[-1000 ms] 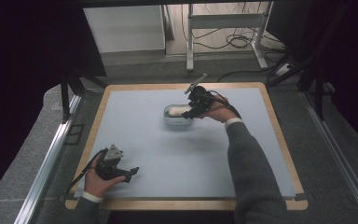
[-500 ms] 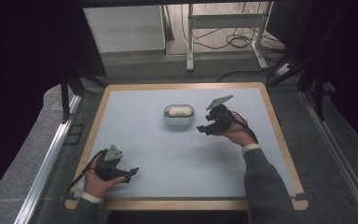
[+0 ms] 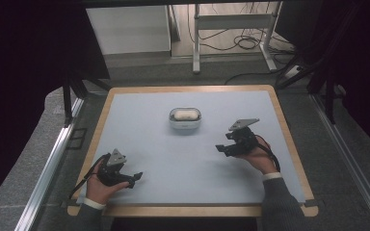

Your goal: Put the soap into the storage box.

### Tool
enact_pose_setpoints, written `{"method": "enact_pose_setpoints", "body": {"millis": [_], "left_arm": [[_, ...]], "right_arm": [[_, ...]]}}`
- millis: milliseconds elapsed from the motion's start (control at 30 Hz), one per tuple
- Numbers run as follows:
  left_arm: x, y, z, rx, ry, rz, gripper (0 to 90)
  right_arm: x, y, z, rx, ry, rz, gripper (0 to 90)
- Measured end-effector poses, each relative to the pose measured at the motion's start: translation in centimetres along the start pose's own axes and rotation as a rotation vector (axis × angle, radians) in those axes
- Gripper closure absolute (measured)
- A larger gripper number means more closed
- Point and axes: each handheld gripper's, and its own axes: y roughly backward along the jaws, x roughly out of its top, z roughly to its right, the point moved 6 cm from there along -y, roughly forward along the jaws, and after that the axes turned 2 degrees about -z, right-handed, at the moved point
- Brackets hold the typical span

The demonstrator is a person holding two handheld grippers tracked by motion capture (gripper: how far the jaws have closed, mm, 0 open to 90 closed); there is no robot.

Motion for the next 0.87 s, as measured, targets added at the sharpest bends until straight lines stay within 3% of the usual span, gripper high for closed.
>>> {"method": "enact_pose_setpoints", "body": {"millis": [100, 267, 500, 867], "left_arm": [[0.0, 0.0, 0.0, 0.000, 0.001, 0.001, 6.0], [0.0, 0.0, 0.0, 0.000, 0.002, 0.003, 6.0], [0.1, 0.1, -0.1, 0.001, 0.003, 0.007, 6.0], [0.2, 0.1, -0.2, 0.001, 0.002, 0.009, 6.0]], "right_arm": [[-1.1, 0.7, -0.1, -0.021, -0.036, 0.020, 31.9], [-2.8, 1.6, -0.5, -0.026, -0.047, 0.032, 31.6], [-4.3, 2.1, 0.3, -0.057, -0.076, 0.037, 31.2], [-4.1, 2.5, 0.3, -0.082, -0.077, 0.066, 28.1]]}}
